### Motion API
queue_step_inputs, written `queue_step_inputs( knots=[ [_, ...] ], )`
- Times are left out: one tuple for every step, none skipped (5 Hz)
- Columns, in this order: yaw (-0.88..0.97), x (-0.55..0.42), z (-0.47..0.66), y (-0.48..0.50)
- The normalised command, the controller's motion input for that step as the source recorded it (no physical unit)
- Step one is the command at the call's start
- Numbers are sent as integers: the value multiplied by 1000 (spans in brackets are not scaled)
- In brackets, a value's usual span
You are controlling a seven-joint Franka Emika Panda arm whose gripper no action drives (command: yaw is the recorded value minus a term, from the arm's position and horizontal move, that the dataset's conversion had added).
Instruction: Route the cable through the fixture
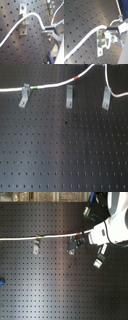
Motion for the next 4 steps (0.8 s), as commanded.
queue_step_inputs(
  knots=[
    [-14,17,45,5],
    [-97,21,186,6],
    [0,0,45,0],
    [-89,-174,287,-58]
  ],
)
